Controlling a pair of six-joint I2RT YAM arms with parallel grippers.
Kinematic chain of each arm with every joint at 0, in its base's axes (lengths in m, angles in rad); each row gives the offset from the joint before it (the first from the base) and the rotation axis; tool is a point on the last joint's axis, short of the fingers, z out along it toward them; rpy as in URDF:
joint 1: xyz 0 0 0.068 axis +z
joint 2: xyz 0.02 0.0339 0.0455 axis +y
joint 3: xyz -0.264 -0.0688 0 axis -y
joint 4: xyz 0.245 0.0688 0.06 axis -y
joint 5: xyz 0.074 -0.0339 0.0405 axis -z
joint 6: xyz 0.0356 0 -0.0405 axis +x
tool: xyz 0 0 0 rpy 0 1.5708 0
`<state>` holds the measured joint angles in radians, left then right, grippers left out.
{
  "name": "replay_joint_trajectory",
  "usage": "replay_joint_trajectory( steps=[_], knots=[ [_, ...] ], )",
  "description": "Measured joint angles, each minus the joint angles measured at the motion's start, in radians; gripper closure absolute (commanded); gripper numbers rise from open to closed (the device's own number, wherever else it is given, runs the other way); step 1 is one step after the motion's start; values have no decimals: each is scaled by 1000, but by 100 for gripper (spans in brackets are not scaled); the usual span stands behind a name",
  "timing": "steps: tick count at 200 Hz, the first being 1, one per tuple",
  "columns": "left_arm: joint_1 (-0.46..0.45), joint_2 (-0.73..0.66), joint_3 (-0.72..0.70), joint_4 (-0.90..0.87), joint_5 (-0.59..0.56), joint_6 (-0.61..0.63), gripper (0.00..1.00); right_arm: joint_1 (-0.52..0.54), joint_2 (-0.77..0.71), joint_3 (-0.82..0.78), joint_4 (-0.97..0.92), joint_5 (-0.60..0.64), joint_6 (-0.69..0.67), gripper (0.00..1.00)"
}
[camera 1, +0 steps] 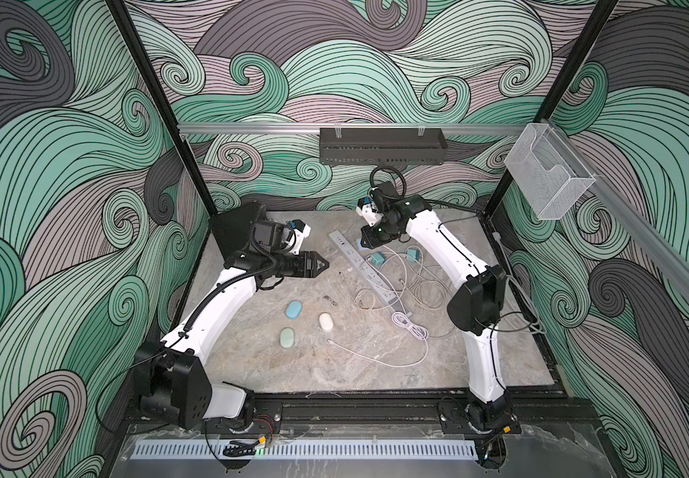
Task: Charge the bluetooth headset
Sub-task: Insert the plug into the socket.
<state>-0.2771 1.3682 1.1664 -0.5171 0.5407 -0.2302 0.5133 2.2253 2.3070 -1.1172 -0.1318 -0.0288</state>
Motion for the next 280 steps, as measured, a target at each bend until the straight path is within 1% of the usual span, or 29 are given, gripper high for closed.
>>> replay_joint_trajectory(
  steps=[27, 40, 68, 143, 216, 280],
  knots=[
    [-6, 0, -14, -1, 0, 3, 34, 2, 146, 186, -93, 40, -53, 100],
    [-6, 0, -18, -2, -6, 4, 34, 2, 200, 248, -127, 50, -77, 100],
    [-7, 0, -18, -2, -19, 6, 34, 2, 262, 302, -175, 51, -124, 100],
    [-7, 6, -18, -1, -33, 6, 34, 17, 291, 280, -216, 40, -152, 100],
    [-7, 18, -26, 0, -35, 6, 34, 32, 287, 161, -274, 28, -158, 100],
    [-7, 18, -28, 0, -35, 6, 34, 40, 223, 64, -322, 77, -157, 100]
  ],
)
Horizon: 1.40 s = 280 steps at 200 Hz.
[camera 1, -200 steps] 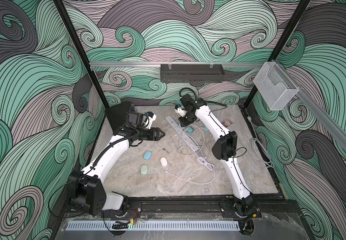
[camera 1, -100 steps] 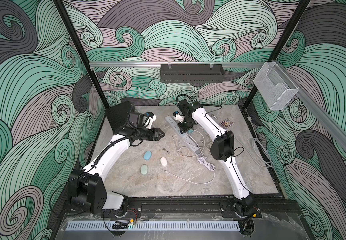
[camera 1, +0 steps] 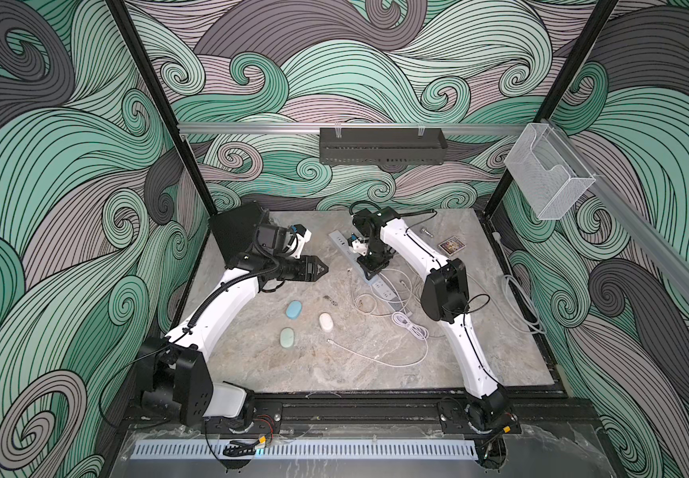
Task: Charge the bluetooth headset
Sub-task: Insert the plug into the socket.
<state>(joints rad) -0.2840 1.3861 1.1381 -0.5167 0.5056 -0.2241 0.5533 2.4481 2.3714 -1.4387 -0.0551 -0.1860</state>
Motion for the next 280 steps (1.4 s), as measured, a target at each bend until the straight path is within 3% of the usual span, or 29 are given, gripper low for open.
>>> replay_joint_trajectory(
  steps=[77, 126, 195, 280],
  knots=[
    [0, 0, 0, 0, 0, 0, 34, -24, -172, -113, -52, 68, -9, 100],
    [0, 0, 0, -1, 0, 0, 34, -30, -200, -163, -97, 148, -11, 100],
    [0, 0, -1, -1, 0, 0, 34, -25, -385, -284, -39, -20, 13, 100],
    [0, 0, -1, 0, 0, 0, 34, 28, -385, -436, -26, -77, -2, 100]
  ],
)
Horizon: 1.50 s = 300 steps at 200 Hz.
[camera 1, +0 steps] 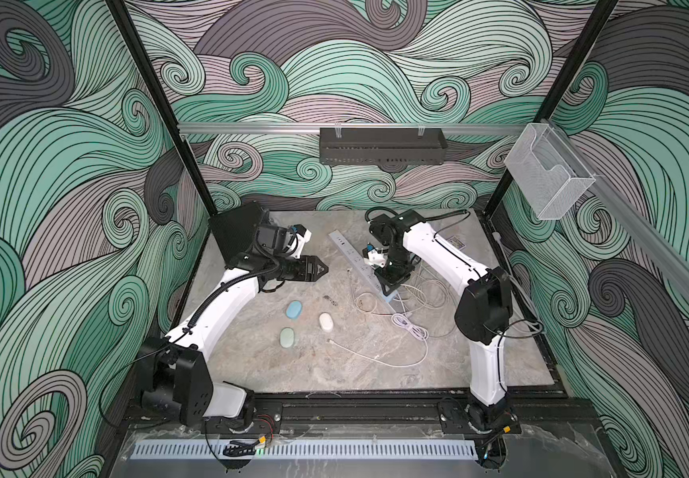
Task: Charge the bluetooth headset
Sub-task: Insert the plug into the socket.
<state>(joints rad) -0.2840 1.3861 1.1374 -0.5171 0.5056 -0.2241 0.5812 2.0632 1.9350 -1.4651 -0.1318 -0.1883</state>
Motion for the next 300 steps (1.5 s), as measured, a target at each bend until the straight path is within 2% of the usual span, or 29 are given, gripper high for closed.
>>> replay_joint_trajectory(
  steps=[28, 69, 146, 194, 300],
  knots=[
    [0, 0, 0, 0, 0, 0, 34, 27, 24, 0, 1, 5, -3, 100],
    [0, 0, 0, 0, 0, 0, 34, 30, 113, 60, 11, 85, 26, 100],
    [0, 0, 0, -1, 0, 0, 34, -13, 159, 107, 16, 153, 50, 100],
    [0, 0, 0, -3, 0, 0, 34, -46, 159, 107, 13, 159, 37, 100],
    [0, 9, 0, -6, -2, 6, 34, -44, 215, 147, 11, 129, 19, 100]
  ],
)
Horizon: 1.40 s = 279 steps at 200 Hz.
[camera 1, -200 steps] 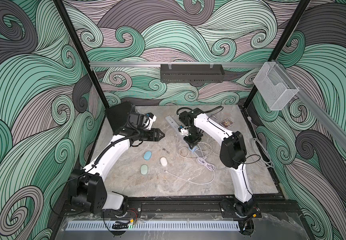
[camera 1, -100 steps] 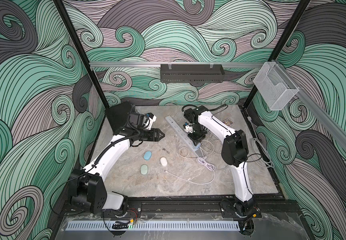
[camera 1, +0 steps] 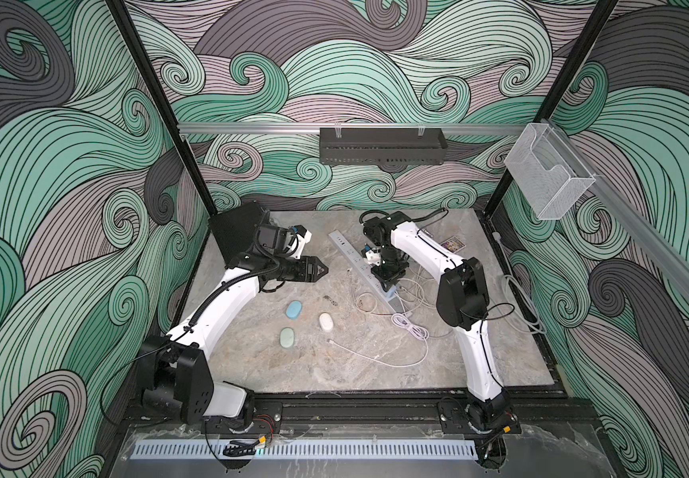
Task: Charge the bluetooth headset
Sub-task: Insert the plug into the socket.
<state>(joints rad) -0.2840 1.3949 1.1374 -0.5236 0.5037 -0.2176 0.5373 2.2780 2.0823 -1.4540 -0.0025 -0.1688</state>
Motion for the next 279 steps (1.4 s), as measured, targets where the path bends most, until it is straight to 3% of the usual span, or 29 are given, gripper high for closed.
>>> replay_joint_trajectory(
  steps=[92, 154, 237, 279],
  knots=[
    [0, 4, 0, -1, -3, 1, 34, 7, 10, -3, 4, 14, 8, 100],
    [0, 4, 0, -1, -3, 2, 34, 31, -61, -126, 107, 63, 80, 100],
    [0, 19, 0, -16, -3, 8, 34, 43, -14, -98, 105, 78, 102, 100],
    [0, 51, 2, -23, -4, 10, 34, 47, -67, -193, 180, 80, 117, 100]
  ],
)
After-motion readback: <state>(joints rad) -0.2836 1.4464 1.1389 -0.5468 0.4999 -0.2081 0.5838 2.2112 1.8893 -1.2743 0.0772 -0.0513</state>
